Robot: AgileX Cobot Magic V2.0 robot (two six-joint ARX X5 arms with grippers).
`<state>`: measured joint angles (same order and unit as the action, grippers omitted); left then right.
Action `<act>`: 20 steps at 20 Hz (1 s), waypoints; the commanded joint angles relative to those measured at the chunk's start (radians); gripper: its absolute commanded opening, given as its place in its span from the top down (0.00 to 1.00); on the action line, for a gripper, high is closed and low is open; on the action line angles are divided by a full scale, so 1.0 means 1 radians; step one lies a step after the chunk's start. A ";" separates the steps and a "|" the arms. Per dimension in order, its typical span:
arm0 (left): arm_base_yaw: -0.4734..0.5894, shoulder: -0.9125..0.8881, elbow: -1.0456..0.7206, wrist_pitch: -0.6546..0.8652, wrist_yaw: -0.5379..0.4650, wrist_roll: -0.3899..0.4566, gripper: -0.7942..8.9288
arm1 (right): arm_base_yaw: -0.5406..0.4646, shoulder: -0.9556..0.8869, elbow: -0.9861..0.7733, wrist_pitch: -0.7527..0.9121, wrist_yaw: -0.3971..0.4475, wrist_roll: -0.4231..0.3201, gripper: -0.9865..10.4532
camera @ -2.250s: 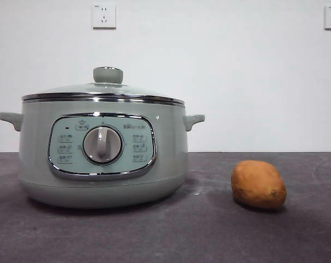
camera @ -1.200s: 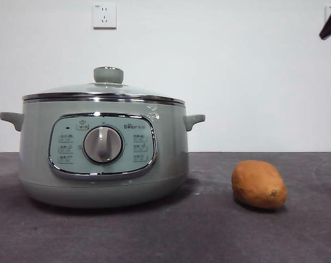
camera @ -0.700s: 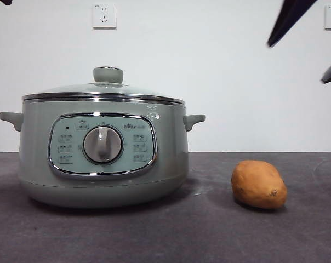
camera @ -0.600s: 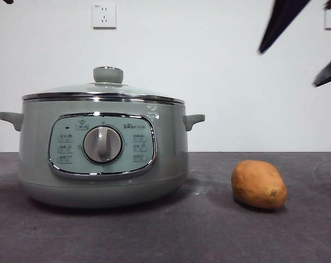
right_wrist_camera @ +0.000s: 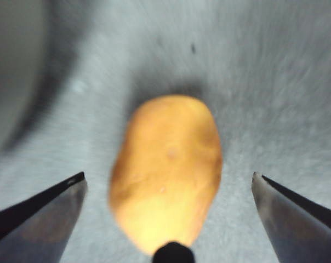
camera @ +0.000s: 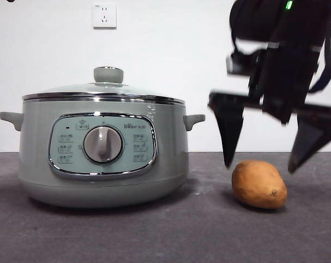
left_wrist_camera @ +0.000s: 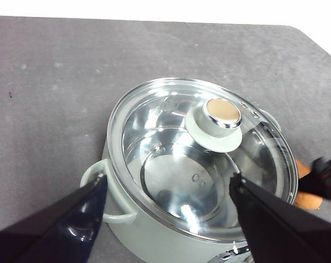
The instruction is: Pick up the potato,open the lid,put the potato in the pot,close the lid
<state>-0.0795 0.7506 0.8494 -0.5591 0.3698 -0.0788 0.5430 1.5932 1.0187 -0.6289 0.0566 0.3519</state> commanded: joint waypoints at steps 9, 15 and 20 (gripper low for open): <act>0.000 0.000 0.003 -0.018 0.002 -0.003 0.53 | 0.002 0.083 0.000 0.063 0.005 0.005 0.92; 0.000 0.008 0.003 0.000 0.020 -0.003 0.53 | 0.003 -0.014 0.000 0.019 0.002 -0.007 0.92; -0.055 0.105 0.022 0.095 0.077 -0.033 0.53 | 0.003 -0.180 0.000 -0.108 0.006 -0.045 0.92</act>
<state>-0.1318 0.8577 0.8631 -0.4786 0.4400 -0.0986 0.5438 1.4105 1.0191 -0.7422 0.0566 0.3202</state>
